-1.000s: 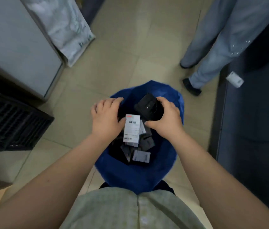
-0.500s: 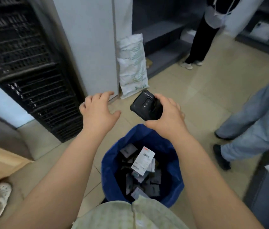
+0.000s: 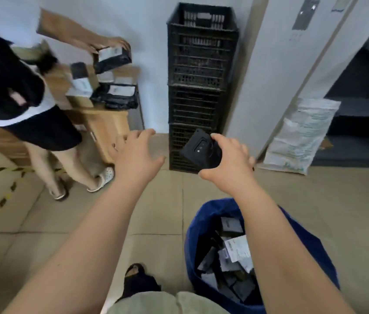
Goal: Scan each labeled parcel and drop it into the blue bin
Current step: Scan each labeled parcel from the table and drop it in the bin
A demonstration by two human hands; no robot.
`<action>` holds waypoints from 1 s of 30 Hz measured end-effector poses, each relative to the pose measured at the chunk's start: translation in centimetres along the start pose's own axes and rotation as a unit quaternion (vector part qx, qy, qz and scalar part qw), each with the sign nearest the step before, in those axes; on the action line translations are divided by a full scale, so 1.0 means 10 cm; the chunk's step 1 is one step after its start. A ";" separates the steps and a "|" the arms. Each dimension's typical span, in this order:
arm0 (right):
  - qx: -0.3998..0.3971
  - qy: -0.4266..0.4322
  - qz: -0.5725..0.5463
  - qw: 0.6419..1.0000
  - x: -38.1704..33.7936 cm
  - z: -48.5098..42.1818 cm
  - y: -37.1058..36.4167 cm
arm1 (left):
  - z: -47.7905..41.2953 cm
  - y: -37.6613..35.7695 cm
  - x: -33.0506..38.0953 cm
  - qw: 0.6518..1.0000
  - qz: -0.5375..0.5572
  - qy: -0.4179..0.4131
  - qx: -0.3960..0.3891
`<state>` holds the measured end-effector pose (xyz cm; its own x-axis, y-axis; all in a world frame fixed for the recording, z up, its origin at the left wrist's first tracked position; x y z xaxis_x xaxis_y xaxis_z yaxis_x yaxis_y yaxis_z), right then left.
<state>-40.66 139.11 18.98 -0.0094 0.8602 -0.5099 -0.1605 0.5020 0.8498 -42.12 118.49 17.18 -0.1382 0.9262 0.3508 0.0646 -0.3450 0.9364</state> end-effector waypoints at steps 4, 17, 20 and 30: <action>-0.048 0.100 0.012 0.994 -0.78 -0.01 -0.37 | 0.36 0.36 -0.83 0.991 0.001 0.125 0.046; -0.199 0.382 0.001 0.903 -3.72 1.10 -2.20 | 2.55 1.53 -3.77 0.889 0.007 0.430 0.158; -0.217 0.427 0.010 0.878 -4.40 1.56 -2.70 | 3.19 1.76 -4.44 0.856 0.004 0.489 0.166; -0.279 0.505 0.059 0.815 -6.03 2.87 -4.10 | 4.84 2.22 -6.00 0.770 -0.007 0.600 0.220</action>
<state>-5.15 69.26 18.67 -0.8189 0.2458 -0.5187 -0.5212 0.0600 0.8513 15.49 62.61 16.27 -0.9373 0.0321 0.3470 0.3469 -0.0076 0.9379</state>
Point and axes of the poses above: each hand's wrist, its own z-axis away from the middle knuckle, its own y-axis out of the back of the hand, x = y × z, the point moved 2 cm from there along -z, towards the middle knuckle, and after that the axes turned 10 degrees about -x, right-handed, at the moved point
